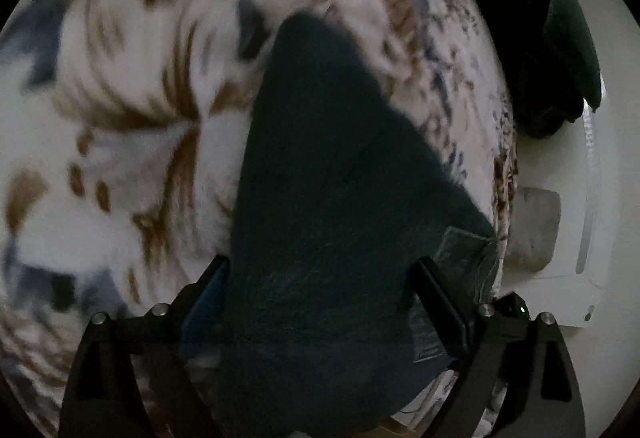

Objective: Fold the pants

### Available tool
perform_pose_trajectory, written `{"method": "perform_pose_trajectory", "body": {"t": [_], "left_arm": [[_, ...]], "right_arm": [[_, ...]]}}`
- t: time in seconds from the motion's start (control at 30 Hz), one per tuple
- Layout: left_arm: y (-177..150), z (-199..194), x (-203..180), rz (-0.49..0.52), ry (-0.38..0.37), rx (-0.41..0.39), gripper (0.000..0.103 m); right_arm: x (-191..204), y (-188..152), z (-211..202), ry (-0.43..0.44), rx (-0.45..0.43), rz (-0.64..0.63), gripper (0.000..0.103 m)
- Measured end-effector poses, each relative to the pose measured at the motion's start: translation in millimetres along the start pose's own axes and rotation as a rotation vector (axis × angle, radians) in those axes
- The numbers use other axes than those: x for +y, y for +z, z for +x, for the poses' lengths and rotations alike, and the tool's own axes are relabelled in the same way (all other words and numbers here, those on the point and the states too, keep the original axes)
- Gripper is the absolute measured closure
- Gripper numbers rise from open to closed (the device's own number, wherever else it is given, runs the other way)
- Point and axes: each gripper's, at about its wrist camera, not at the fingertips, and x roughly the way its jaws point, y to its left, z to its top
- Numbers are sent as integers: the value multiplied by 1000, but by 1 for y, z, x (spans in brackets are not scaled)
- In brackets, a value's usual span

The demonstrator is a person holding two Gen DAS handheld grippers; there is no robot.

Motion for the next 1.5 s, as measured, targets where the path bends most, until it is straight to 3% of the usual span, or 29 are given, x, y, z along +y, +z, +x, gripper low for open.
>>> {"method": "perform_pose_trajectory", "body": {"t": [0.07,0.17,0.2,0.23,0.27,0.33,0.4,0.47,0.5,0.53,0.6,0.7,0.83,1.0,1.13,1.3,1.5], "left_arm": [[0,5,2,1,-8,-5,12],[1,5,1,-7,-13,-16,13],[0,1,0,-1,-9,-31,25],[-3,-1,0,14,-4,-44,32],[-5,-4,0,26,5,-57,39],[-7,-5,3,43,-8,-68,42],[-8,-4,7,42,-22,-67,40],[-6,-1,11,14,-48,-59,39],[-4,-2,10,16,-49,-59,42],[-4,-3,7,28,-38,-69,46],[-8,-10,-4,61,-26,-93,72],[-15,-28,-16,79,-23,-116,79],[-18,-68,-33,84,-41,-141,80],[-13,-148,-64,102,-38,-190,80],[8,-217,-75,113,-32,-264,80],[76,-309,-61,110,-40,-364,80],[190,-381,-26,124,-24,-420,80]], "right_arm": [[-1,9,9,65,-40,23,14],[10,9,9,65,-85,18,15],[17,4,5,74,-107,-6,25],[26,-1,-2,88,-133,-42,42],[31,-4,-6,97,-144,-64,47],[37,-5,-9,49,-158,-103,46],[35,0,1,-4,-152,-107,34],[26,6,16,4,-127,-59,33],[26,7,19,19,-146,-49,36],[29,6,19,18,-158,-53,45],[38,1,16,30,-172,-71,62],[61,-13,5,14,-188,-113,67],[96,-36,-13,7,-196,-150,68],[162,-59,-46,31,-174,-217,68],[244,-76,-43,55,-149,-296,68],[347,-93,-9,89,-151,-385,68],[483,-72,94,134,-161,-422,68]]}}
